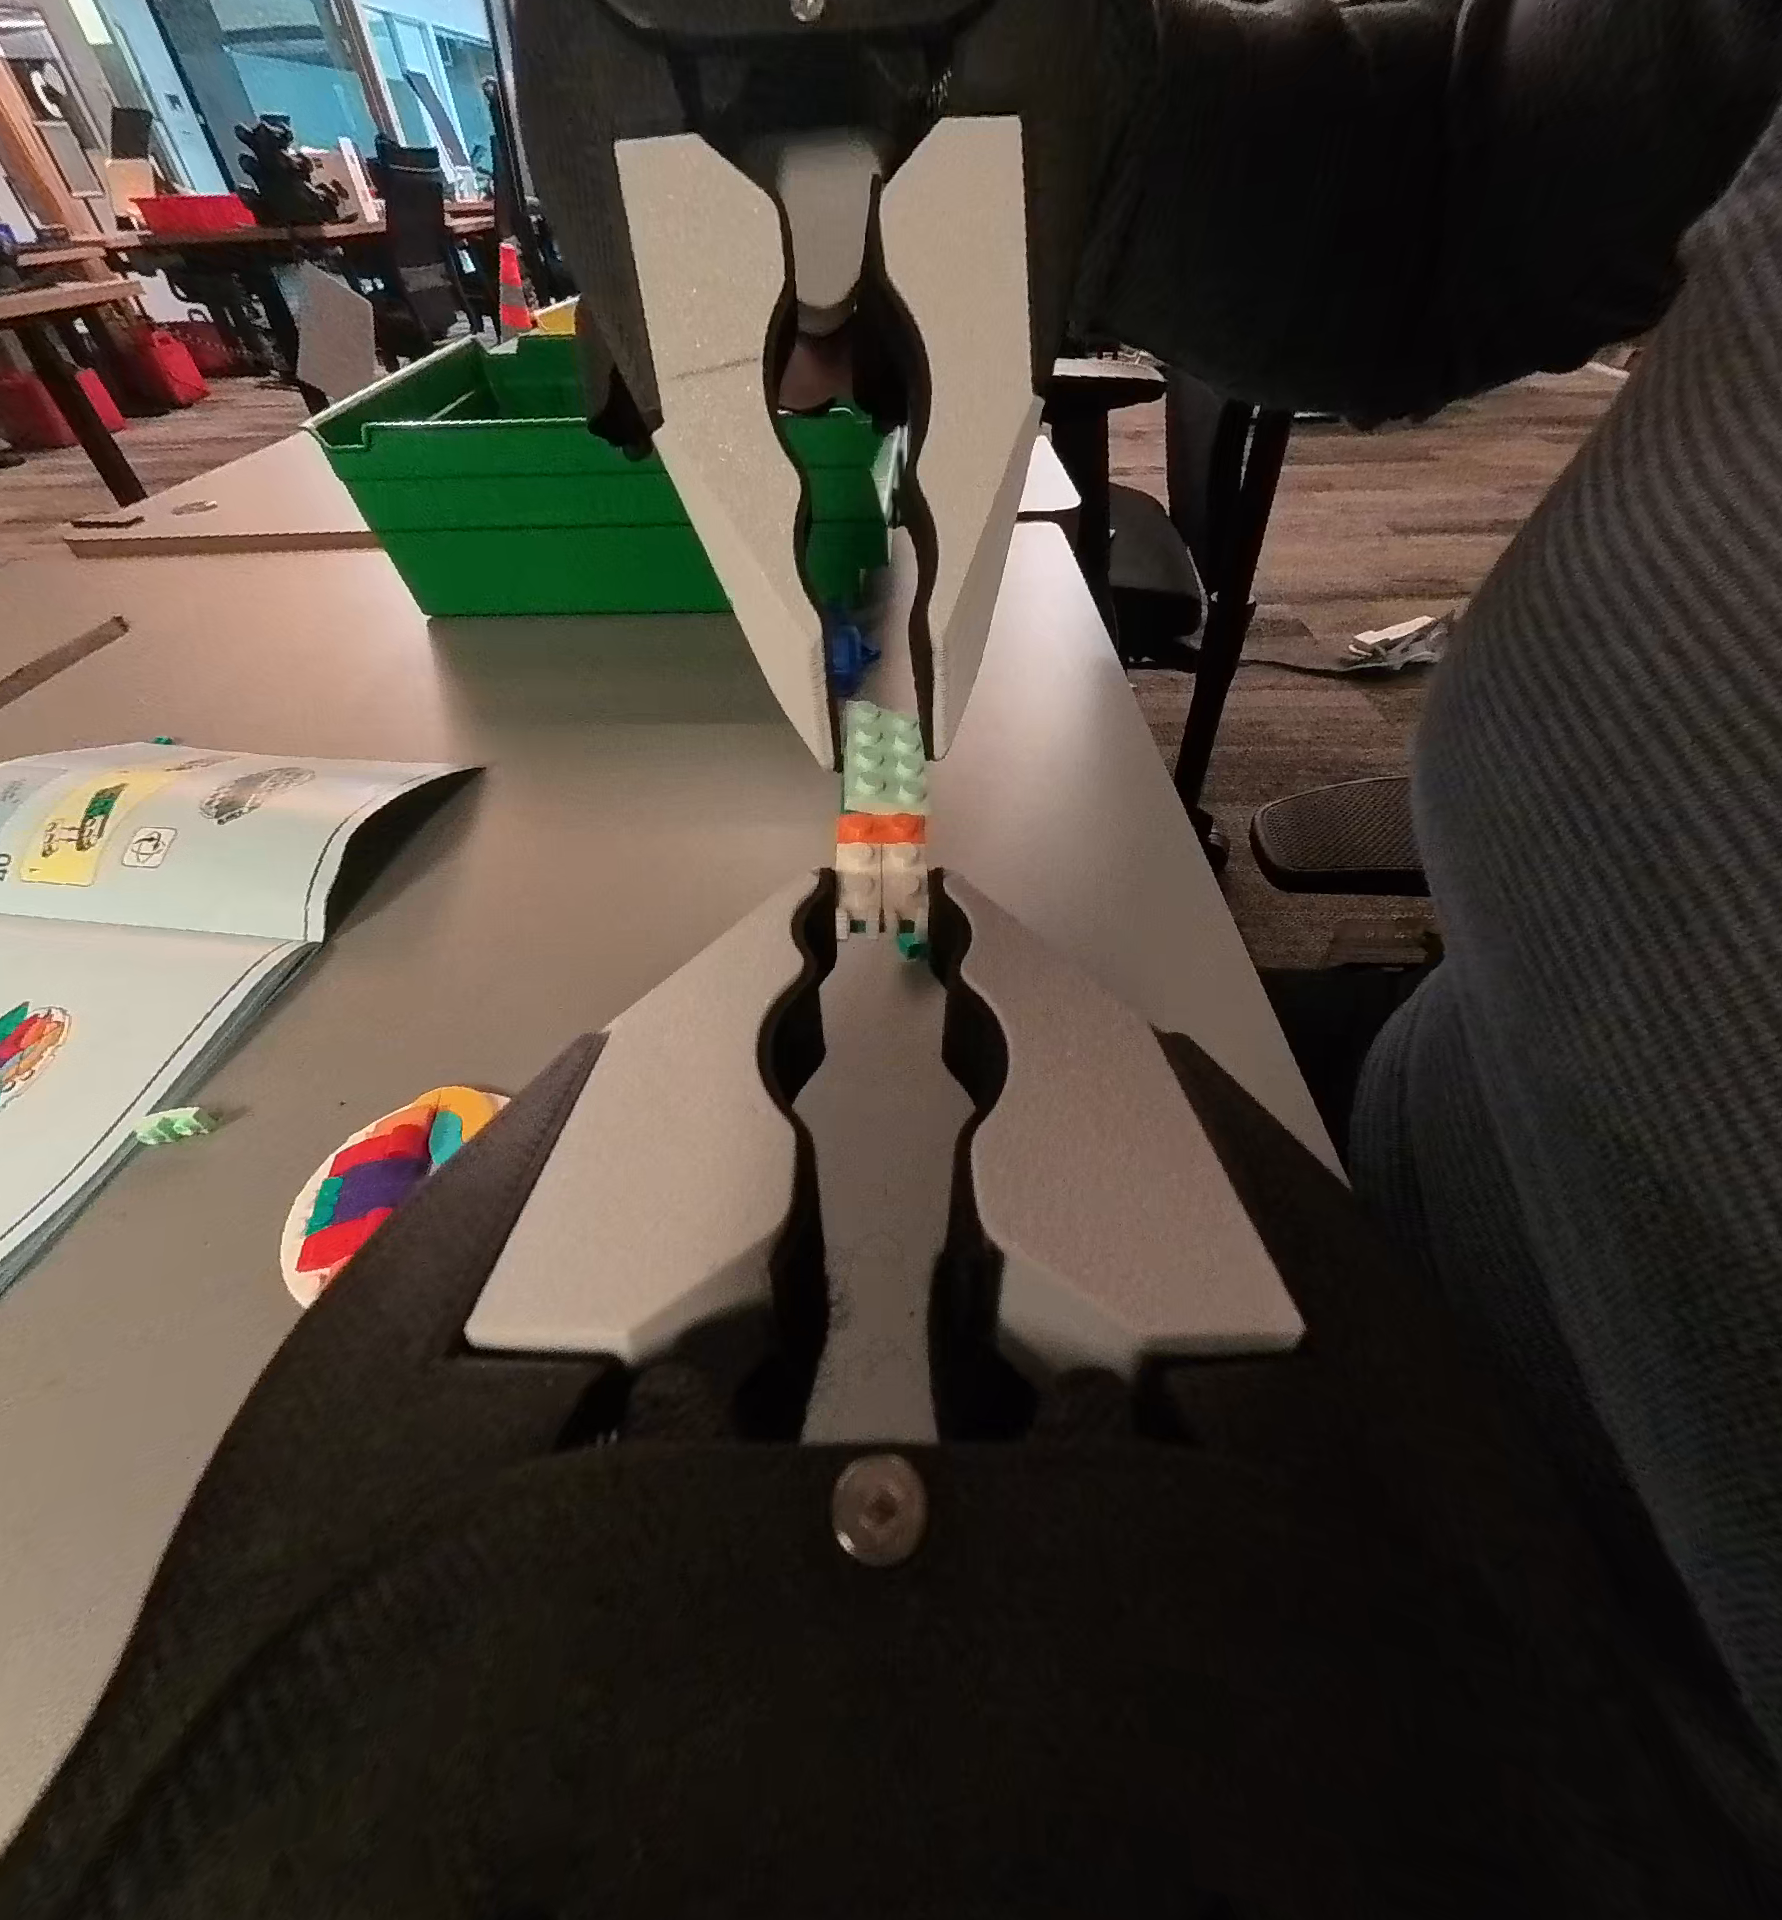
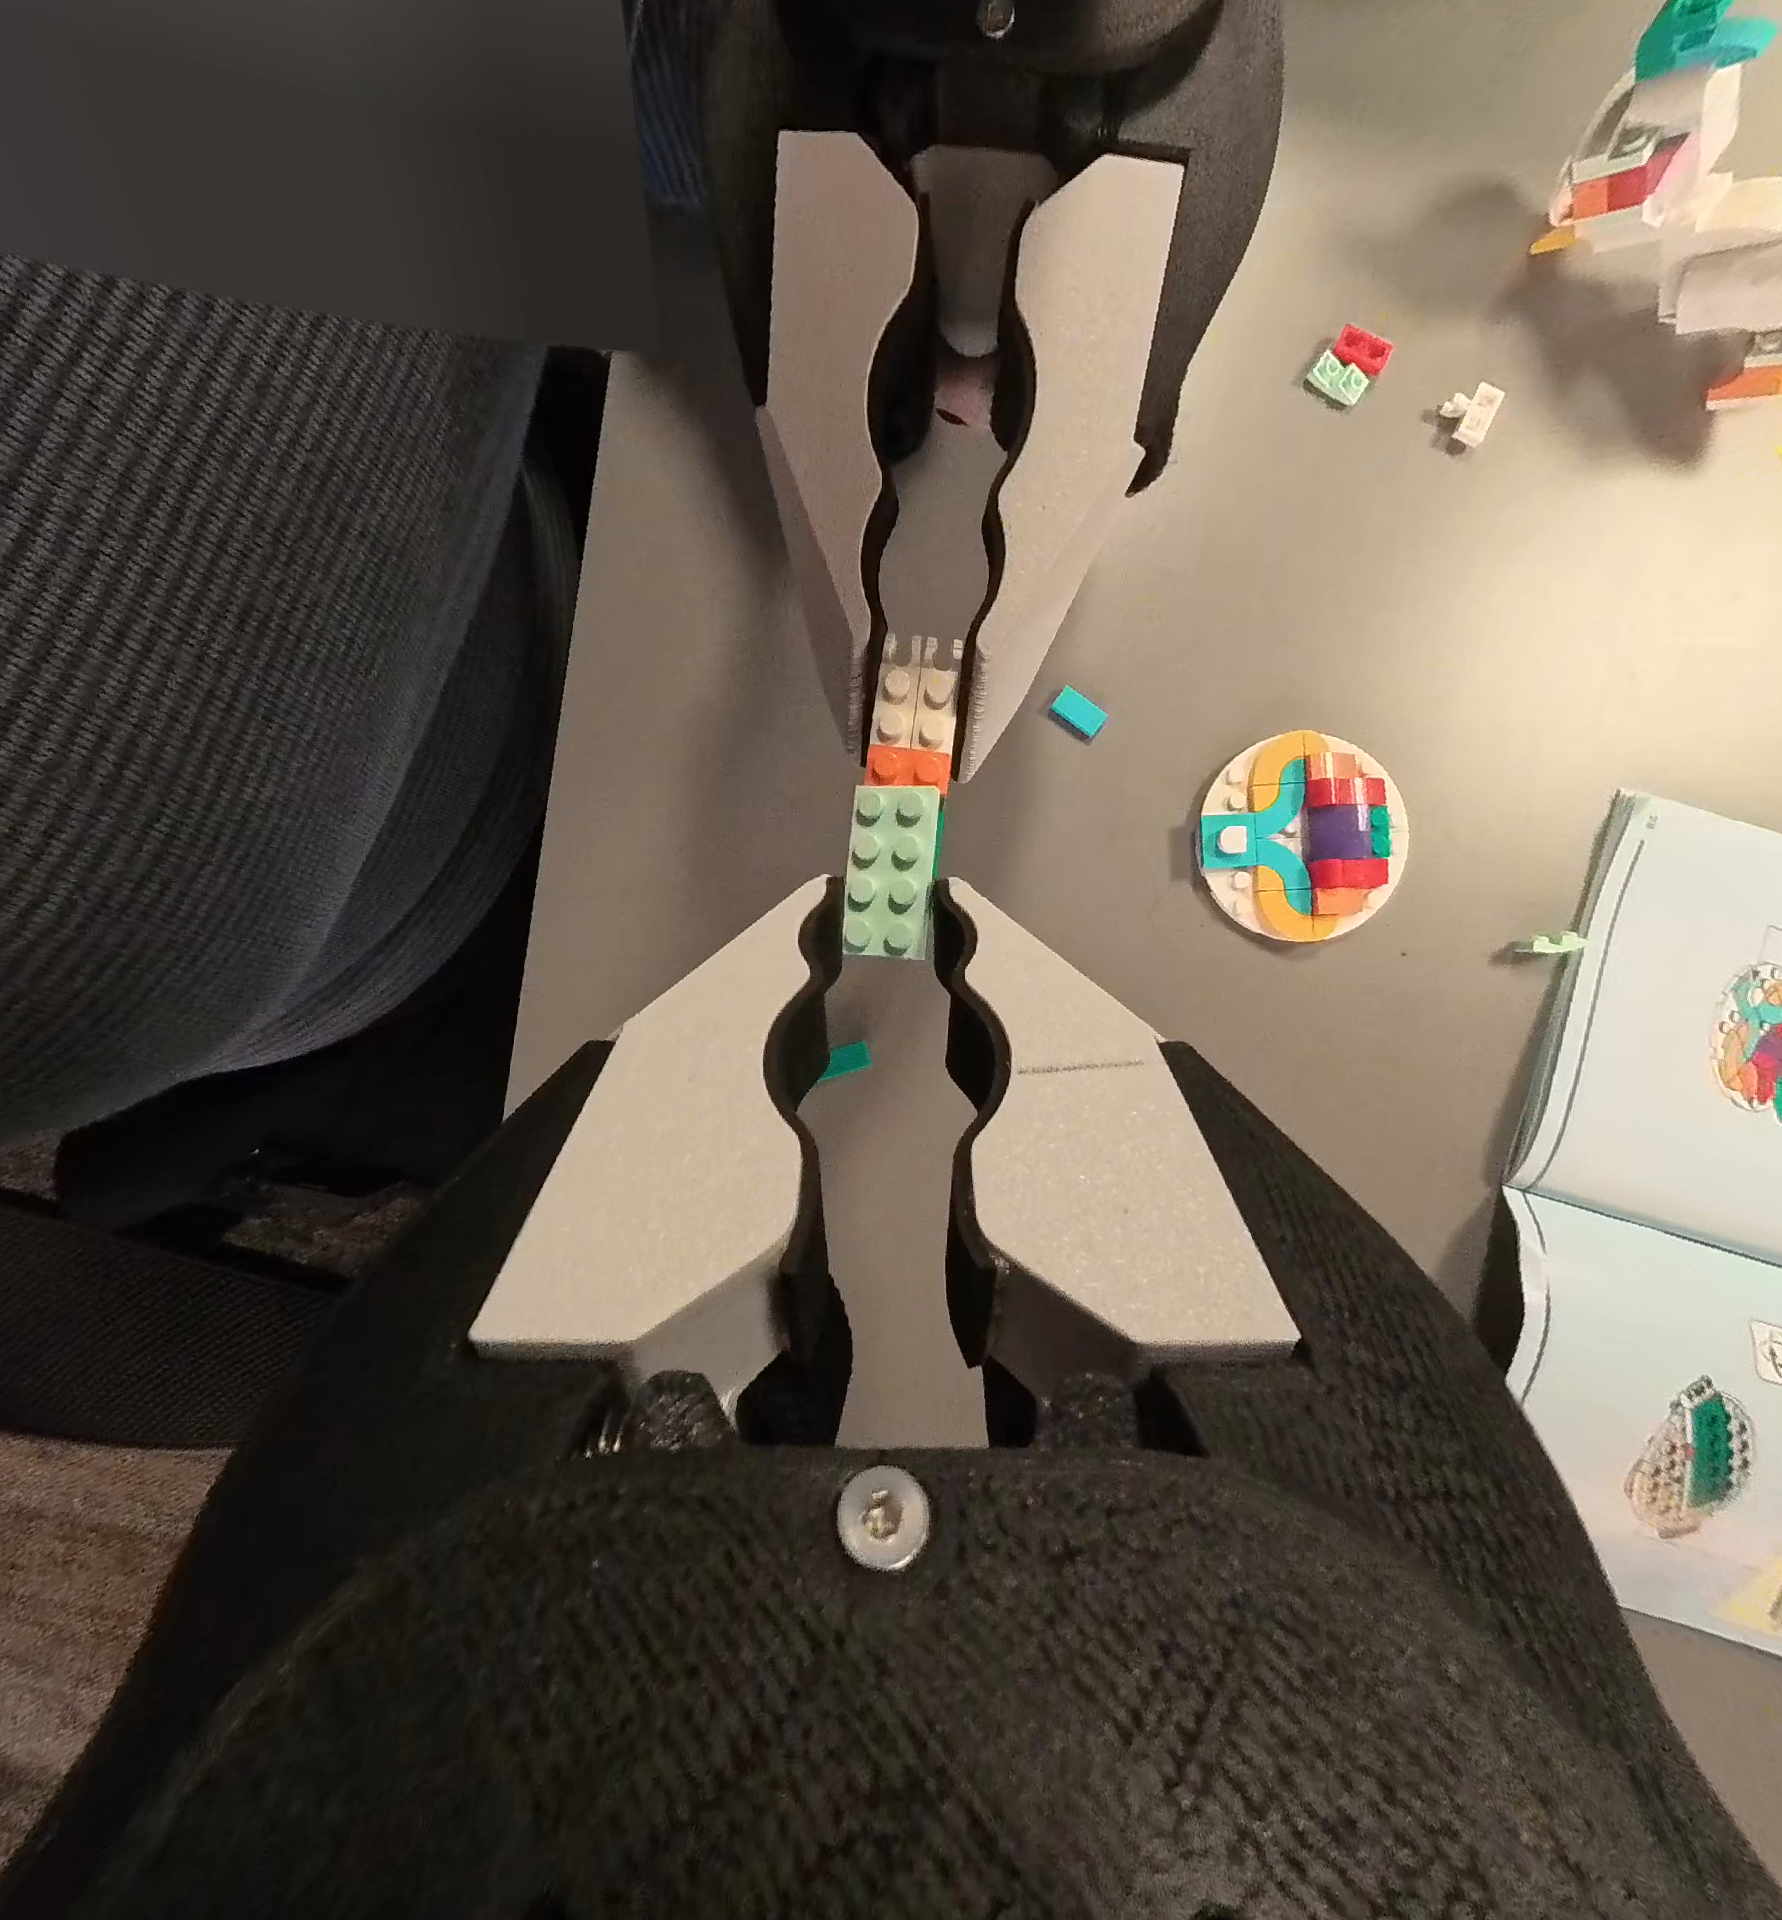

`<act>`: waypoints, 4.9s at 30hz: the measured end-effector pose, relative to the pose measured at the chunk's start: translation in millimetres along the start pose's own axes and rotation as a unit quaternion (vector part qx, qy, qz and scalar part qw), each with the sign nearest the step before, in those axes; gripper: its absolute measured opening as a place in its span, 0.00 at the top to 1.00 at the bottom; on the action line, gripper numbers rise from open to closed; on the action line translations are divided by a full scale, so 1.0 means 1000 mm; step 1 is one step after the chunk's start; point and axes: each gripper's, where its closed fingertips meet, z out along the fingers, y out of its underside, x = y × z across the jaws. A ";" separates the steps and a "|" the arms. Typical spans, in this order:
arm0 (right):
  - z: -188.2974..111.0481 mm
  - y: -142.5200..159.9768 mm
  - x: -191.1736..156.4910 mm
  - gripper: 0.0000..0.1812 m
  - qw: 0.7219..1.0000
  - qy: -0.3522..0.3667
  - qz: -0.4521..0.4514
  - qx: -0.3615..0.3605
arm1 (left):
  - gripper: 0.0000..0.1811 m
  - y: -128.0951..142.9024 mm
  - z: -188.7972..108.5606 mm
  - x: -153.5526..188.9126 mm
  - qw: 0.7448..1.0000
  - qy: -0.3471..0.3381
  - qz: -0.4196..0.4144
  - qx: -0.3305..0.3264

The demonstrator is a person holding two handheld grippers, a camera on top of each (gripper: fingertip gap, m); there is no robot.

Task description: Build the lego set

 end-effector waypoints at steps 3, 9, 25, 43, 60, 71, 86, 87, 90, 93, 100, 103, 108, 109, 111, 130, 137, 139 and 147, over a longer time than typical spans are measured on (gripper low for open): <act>0.000 0.000 0.000 0.92 1.000 -0.002 0.000 -0.002 | 0.92 0.000 0.000 0.000 1.000 0.000 0.001 -0.001; 0.000 0.000 0.000 0.91 1.000 -0.003 0.004 -0.003 | 0.92 0.000 0.000 0.000 1.000 0.000 -0.001 -0.001; -0.007 -0.004 0.006 0.85 0.999 0.035 0.006 0.014 | 0.92 0.000 -0.001 -0.004 1.000 -0.007 -0.008 -0.002; 0.014 -0.004 0.038 0.78 0.812 0.516 -0.269 -0.049 | 0.92 0.004 -0.003 -0.019 0.998 -0.043 -0.047 -0.005; 0.003 -0.010 0.043 0.97 0.750 0.568 -0.324 -0.096 | 0.92 -0.003 -0.005 -0.017 0.996 -0.025 -0.085 0.019; 0.005 -0.010 0.054 0.97 0.736 0.561 -0.362 -0.112 | 0.91 0.002 -0.005 -0.027 0.992 -0.045 -0.114 0.014; 0.045 -0.012 0.063 0.97 0.957 0.241 -0.134 0.085 | 0.82 0.017 -0.016 -0.047 0.974 -0.182 0.114 -0.070; 0.044 -0.013 0.063 0.97 0.961 0.227 -0.130 0.091 | 0.84 0.018 -0.017 -0.050 0.969 -0.197 0.125 -0.079; 0.041 -0.015 0.063 0.97 0.965 0.207 -0.130 0.095 | 0.90 0.013 -0.021 -0.052 0.959 -0.227 0.149 -0.076; 0.041 -0.017 0.060 0.97 0.964 0.201 -0.147 0.098 | 0.93 0.010 -0.024 -0.049 0.955 -0.235 0.166 -0.068; 0.032 -0.025 0.083 0.75 0.948 0.244 -0.075 0.191 | 0.96 0.013 -0.046 -0.064 0.912 -0.347 0.195 -0.099; 0.020 -0.022 0.092 0.72 0.927 0.181 0.097 0.314 | 0.97 0.008 -0.071 -0.081 0.853 -0.451 0.234 -0.118; 0.009 -0.044 0.086 0.87 0.785 -0.113 0.375 0.479 | 0.96 -0.004 -0.076 -0.088 0.757 -0.513 0.363 -0.181; 0.009 -0.049 0.084 0.86 0.760 -0.159 0.402 0.485 | 0.97 -0.005 -0.073 -0.089 0.744 -0.515 0.381 -0.192; 0.007 -0.057 0.086 0.84 0.721 -0.213 0.431 0.500 | 0.96 -0.006 -0.064 -0.088 0.725 -0.508 0.415 -0.209; -0.029 -0.024 0.119 0.97 0.706 -0.139 0.380 0.581 | 0.61 0.014 -0.032 -0.104 0.815 -0.466 0.280 -0.202; -0.048 0.026 0.155 0.96 0.794 0.341 0.143 0.483 | 0.54 0.052 -0.030 -0.118 0.885 -0.436 -0.057 -0.155; -0.041 0.026 0.153 0.96 0.803 0.379 0.102 0.448 | 0.53 0.061 -0.020 -0.117 0.887 -0.416 -0.106 -0.173; -0.039 0.030 0.156 0.96 0.806 0.435 0.065 0.396 | 0.48 0.096 -0.006 -0.124 0.854 -0.404 -0.180 -0.275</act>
